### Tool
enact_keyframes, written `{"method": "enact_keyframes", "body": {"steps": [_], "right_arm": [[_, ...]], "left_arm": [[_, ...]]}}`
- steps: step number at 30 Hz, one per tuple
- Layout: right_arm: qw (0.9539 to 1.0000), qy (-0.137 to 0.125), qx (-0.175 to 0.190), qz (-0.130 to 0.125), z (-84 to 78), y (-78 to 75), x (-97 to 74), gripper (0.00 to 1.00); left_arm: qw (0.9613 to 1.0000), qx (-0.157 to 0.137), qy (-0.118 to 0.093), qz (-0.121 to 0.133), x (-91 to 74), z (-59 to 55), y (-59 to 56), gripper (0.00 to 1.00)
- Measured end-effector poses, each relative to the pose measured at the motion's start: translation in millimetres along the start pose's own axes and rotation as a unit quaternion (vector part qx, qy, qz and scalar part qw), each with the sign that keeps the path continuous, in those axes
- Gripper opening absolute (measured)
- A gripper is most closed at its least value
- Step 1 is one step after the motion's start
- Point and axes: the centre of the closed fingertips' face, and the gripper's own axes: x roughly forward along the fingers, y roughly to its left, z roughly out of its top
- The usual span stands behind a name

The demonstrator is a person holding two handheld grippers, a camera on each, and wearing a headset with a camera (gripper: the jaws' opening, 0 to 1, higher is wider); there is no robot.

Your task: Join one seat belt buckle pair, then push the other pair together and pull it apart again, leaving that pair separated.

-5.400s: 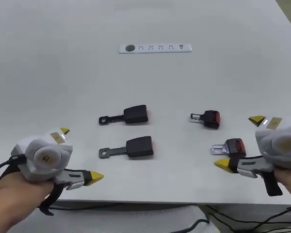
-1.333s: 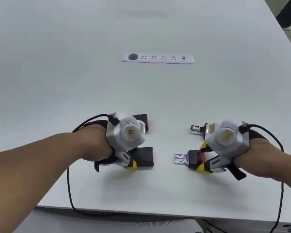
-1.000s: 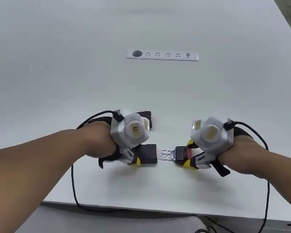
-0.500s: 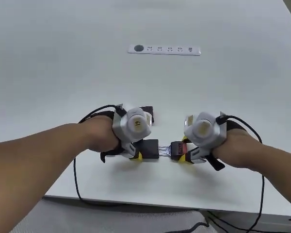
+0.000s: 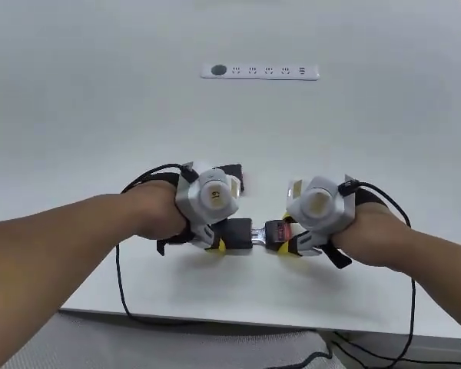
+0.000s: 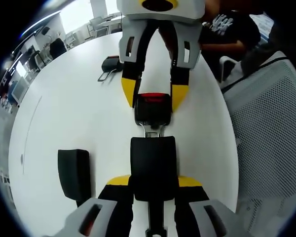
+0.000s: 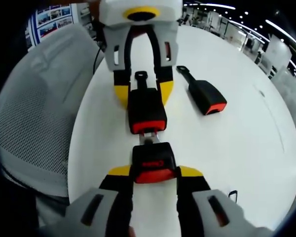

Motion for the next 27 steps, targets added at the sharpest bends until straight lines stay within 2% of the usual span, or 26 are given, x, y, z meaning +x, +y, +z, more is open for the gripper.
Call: {"method": "enact_keyframes", "body": {"steps": [6,12,15,21,23,27], "right_arm": [[0.9999,0.004,-0.012,0.006,4.5,-0.9,3.2,0.33],[1.0000,-0.001,0.004,0.003,11.9,1.0,8.2,0.33],[0.9999,-0.004,0.009,-0.006,16.2,-0.1,10.1,0.33],[0.9999,0.000,0.009,-0.005,13.8,1.2,8.6,0.33],[1.0000,0.002,0.007,-0.004,11.8,1.5,7.4,0.33],[1.0000,-0.003,-0.004,-0.002,8.8,3.6,5.0,0.33]], "left_arm": [[0.9999,0.014,0.000,-0.006,0.1,-0.4,0.3,0.32],[0.9998,0.013,0.012,-0.005,0.6,-0.3,0.5,0.32],[0.9998,0.017,0.008,-0.006,0.3,-0.5,0.1,0.31],[0.9998,0.017,0.011,-0.007,0.8,-1.5,0.3,0.32],[0.9997,0.017,0.013,-0.014,-0.1,-3.2,1.3,0.32],[0.9999,0.010,0.001,-0.014,-1.1,-3.5,1.1,0.31]]}}
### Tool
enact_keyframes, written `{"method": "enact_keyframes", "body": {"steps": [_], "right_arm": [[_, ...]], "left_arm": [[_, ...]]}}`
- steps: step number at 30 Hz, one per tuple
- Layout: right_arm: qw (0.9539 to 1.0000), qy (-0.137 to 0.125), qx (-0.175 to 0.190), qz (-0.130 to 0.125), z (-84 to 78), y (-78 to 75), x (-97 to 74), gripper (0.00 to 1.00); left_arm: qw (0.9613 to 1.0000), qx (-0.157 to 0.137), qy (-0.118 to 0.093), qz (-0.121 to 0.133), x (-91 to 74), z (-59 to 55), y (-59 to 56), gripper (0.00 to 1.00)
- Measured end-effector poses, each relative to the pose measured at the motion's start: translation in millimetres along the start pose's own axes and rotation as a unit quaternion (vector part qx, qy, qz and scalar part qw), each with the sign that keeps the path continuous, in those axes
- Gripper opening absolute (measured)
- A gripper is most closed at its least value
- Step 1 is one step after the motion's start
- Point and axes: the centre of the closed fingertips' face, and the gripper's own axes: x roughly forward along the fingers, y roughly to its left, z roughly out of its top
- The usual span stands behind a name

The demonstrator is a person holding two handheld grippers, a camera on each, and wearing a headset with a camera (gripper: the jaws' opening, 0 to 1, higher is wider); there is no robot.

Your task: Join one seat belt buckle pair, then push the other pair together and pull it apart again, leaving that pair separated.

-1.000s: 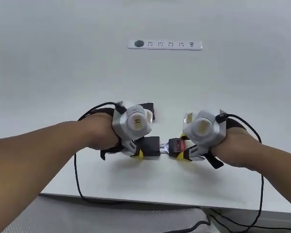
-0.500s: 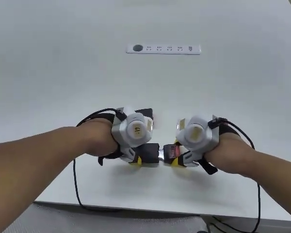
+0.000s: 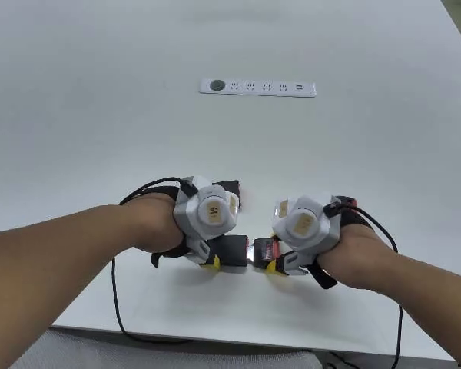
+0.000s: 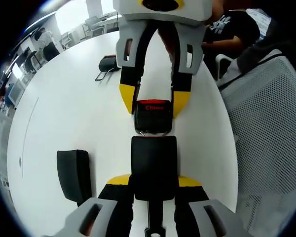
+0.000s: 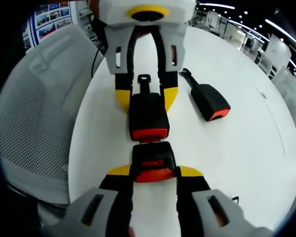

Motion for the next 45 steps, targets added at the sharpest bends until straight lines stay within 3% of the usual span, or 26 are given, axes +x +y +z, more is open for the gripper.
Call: {"method": "enact_keyframes", "body": {"steps": [13,26,28,32,36,38,45], "right_arm": [[0.9999,-0.008,0.010,0.003,-0.6,-0.5,-0.4,0.34],[0.9996,-0.006,0.026,-0.008,0.3,-2.2,-0.9,0.36],[0.9997,-0.006,0.018,-0.018,0.6,-4.4,-3.7,0.38],[0.9996,-0.014,0.023,-0.012,3.9,0.5,-10.2,0.38],[0.9994,-0.022,0.023,-0.011,7.1,2.6,-20.9,0.37],[0.9995,-0.021,0.017,-0.017,6.1,0.3,-25.9,0.36],[0.9983,-0.025,0.018,-0.049,-8.1,-26.7,-47.1,0.36]], "left_arm": [[0.9997,-0.019,-0.005,0.012,-0.1,2.5,-0.7,0.31],[0.9992,-0.026,0.019,0.025,-1.0,1.8,0.5,0.33],[0.9990,-0.015,0.025,0.033,-4.1,1.4,0.6,0.33],[0.9987,-0.008,0.021,0.045,-13.9,4.0,2.7,0.36],[0.9980,-0.027,-0.005,0.057,-30.3,10.2,10.3,0.42],[0.9969,-0.029,-0.019,0.071,-38.3,11.3,19.7,0.45],[0.9930,-0.052,-0.020,0.104,-48.8,2.3,52.3,0.45]]}}
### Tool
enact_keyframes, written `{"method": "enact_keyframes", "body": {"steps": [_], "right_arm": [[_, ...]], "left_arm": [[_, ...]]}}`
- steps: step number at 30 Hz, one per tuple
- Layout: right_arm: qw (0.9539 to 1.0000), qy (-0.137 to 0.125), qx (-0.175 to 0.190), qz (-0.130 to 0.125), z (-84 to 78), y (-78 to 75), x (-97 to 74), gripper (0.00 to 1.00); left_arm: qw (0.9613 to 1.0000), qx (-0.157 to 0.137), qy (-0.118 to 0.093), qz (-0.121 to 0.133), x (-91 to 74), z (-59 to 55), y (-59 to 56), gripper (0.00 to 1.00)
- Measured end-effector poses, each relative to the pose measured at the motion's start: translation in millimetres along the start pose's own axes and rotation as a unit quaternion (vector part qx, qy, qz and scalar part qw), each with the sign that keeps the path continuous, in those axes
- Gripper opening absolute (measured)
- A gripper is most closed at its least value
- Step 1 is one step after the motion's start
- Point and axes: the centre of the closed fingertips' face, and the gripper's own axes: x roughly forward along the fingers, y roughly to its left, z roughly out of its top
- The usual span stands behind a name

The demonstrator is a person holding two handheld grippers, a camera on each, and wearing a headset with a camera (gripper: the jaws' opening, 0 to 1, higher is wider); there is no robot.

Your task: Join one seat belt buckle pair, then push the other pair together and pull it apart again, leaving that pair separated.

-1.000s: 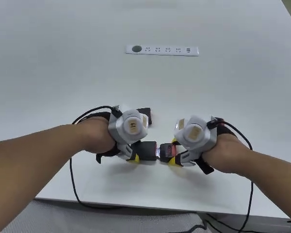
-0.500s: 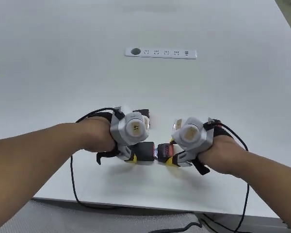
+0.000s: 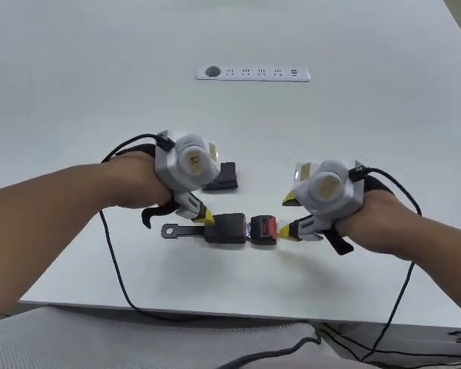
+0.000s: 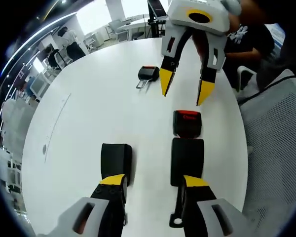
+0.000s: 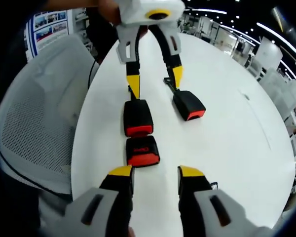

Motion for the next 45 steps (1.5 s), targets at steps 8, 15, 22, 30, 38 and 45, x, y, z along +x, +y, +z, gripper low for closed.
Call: {"method": "enact_keyframes", "body": {"steps": [8,15,22,30,38,45], "right_arm": [[0.9983,0.029,0.020,-0.048,-40.2,-48.5,-25.0,0.36],[0.9963,0.043,0.029,-0.068,-61.3,-73.5,-41.9,0.38],[0.9960,0.060,0.034,-0.057,-78.7,-83.1,-37.0,0.38],[0.9963,0.075,0.037,-0.019,-96.2,-83.7,-21.3,0.39],[0.9970,0.062,0.046,0.009,-97.0,-90.6,-17.6,0.36],[0.9972,0.051,0.043,0.033,-98.0,-90.6,-16.3,0.35]], "left_arm": [[0.9998,-0.007,0.002,0.018,-2.7,2.7,26.1,0.46],[0.9996,-0.015,0.010,0.022,5.2,-2.8,44.6,0.46],[0.9997,-0.003,0.025,0.002,21.0,-12.5,45.0,0.46],[0.9996,0.006,0.026,-0.012,33.4,-11.8,49.0,0.45],[0.9988,0.001,0.016,-0.047,37.3,-8.4,44.8,0.32],[0.9980,0.013,0.022,-0.059,41.5,-7.0,42.0,0.32]]}}
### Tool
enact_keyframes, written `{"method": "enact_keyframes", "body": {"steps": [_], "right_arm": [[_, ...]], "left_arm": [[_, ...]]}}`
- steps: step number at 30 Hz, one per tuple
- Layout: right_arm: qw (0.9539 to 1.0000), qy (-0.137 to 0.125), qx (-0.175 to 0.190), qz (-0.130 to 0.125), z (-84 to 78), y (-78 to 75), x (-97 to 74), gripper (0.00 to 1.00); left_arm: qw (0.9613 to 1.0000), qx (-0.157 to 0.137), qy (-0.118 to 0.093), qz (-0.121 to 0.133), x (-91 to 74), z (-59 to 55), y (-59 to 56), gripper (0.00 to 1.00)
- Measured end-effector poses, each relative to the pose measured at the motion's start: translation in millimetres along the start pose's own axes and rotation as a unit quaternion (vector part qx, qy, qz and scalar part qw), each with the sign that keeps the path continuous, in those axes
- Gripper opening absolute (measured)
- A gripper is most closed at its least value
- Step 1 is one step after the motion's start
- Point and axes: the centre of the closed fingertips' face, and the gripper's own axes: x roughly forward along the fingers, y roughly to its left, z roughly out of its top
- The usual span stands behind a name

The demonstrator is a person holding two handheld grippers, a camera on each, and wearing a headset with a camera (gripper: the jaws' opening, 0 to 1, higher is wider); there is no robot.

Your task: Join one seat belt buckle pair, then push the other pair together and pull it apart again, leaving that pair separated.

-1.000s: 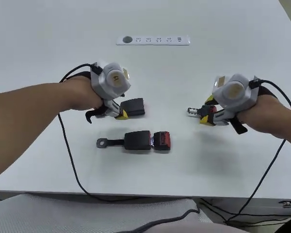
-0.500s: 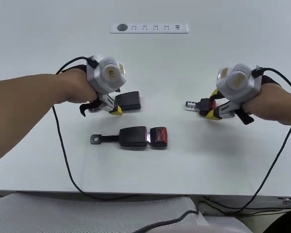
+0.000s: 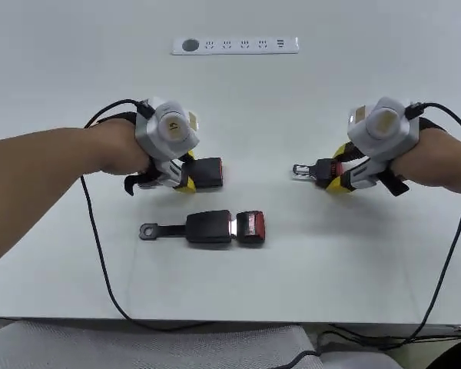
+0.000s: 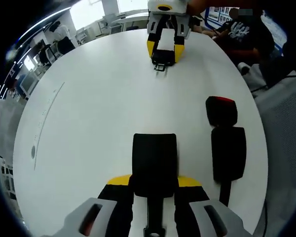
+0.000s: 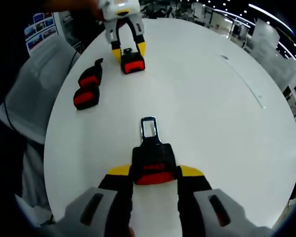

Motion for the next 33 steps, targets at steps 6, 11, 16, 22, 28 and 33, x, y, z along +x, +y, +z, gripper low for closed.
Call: {"method": "enact_keyframes", "body": {"steps": [6,11,16,22,28,33], "right_arm": [[0.9998,0.011,-0.019,0.001,5.5,4.0,2.8,0.36],[0.9996,0.000,-0.026,0.004,22.9,10.1,11.1,0.36],[0.9992,-0.013,-0.036,0.010,47.4,19.3,25.3,0.36],[0.9986,-0.031,-0.043,0.007,79.4,26.1,43.3,0.36],[0.9982,-0.039,-0.046,0.002,101.7,28.4,55.1,0.36],[0.9978,-0.038,-0.055,0.006,109.7,28.7,59.7,0.35]], "left_arm": [[0.9998,-0.018,-0.004,-0.007,3.4,-1.1,4.0,0.32],[0.9998,-0.016,0.003,-0.010,4.6,-1.3,3.0,0.32],[0.9998,-0.012,0.008,-0.010,4.8,-1.6,0.5,0.32],[0.9998,0.000,0.017,-0.011,6.9,-2.3,1.7,0.32],[0.9998,0.000,0.018,-0.012,8.8,-5.0,4.1,0.32],[0.9997,0.001,0.019,-0.012,8.9,-6.2,3.3,0.32]]}}
